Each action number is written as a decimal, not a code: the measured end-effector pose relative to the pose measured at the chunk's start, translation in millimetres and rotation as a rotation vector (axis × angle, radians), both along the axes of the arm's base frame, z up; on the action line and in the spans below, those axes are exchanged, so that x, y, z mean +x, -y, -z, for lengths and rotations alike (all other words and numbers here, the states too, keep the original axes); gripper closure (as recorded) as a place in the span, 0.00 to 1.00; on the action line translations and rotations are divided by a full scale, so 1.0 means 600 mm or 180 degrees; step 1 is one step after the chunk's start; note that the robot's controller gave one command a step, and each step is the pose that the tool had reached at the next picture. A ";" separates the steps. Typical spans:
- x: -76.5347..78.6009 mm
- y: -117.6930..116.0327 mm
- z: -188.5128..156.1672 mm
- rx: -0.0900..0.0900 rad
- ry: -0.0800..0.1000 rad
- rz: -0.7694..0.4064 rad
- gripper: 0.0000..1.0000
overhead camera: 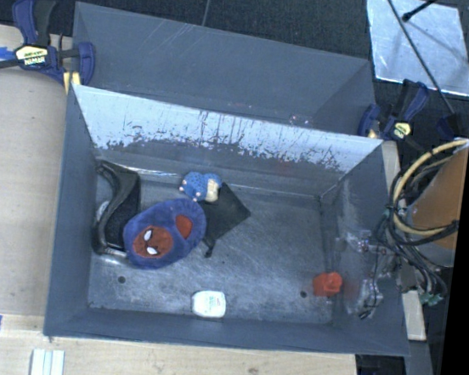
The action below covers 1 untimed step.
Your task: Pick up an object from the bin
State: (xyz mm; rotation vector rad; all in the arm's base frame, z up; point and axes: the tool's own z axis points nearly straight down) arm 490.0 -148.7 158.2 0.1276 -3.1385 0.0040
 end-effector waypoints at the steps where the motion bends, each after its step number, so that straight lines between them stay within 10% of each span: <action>1: -0.004 0.014 0.141 0.0011 -0.0011 0.0424 0.00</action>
Offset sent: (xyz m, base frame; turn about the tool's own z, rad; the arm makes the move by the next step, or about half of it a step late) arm -0.0009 -0.0086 -0.0816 0.1318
